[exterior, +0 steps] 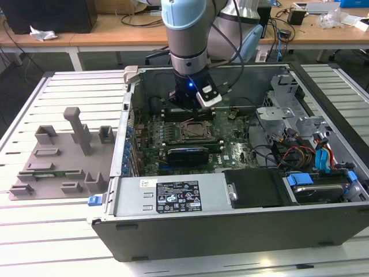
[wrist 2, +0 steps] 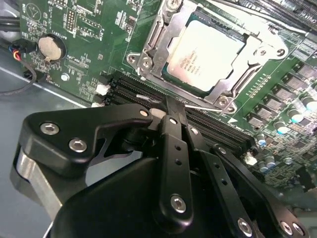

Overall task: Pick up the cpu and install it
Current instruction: 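Install the first cpu locking lever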

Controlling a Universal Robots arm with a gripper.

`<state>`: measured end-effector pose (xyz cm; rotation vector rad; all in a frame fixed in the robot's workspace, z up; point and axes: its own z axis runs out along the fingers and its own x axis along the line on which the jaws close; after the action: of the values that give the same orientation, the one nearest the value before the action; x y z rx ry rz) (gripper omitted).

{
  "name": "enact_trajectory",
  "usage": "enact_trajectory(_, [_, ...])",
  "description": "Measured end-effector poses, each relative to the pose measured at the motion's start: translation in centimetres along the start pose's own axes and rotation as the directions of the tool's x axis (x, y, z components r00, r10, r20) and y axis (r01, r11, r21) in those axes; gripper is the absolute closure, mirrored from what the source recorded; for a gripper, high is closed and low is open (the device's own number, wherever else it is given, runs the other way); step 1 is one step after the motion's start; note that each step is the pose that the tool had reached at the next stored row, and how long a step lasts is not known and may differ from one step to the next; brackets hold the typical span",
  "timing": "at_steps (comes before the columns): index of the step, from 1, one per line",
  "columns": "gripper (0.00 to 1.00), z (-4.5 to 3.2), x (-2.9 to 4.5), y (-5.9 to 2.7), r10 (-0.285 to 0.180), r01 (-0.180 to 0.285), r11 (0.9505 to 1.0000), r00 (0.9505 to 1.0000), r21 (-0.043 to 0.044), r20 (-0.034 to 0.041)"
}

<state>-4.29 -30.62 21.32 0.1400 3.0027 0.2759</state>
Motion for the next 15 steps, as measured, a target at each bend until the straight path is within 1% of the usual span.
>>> enact_trajectory(4, [0.89,0.48,0.14,0.07,0.023,-0.023,0.9997,0.9997,0.0026,0.0061])
enact_trajectory(8, [0.89,0.71,0.25,0.41,0.034,-0.034,0.9994,0.9994,0.0038,0.0090])
enact_trajectory(9, [0.89,0.76,0.26,0.44,0.035,-0.035,0.9994,0.9993,0.0051,0.0099])
enact_trajectory(12, [0.89,0.92,0.28,0.48,0.041,-0.041,0.9991,0.9991,0.0146,0.0153])
enact_trajectory(15, [0.89,1.08,0.31,0.53,0.046,-0.046,0.9987,0.9987,0.0198,0.0236])
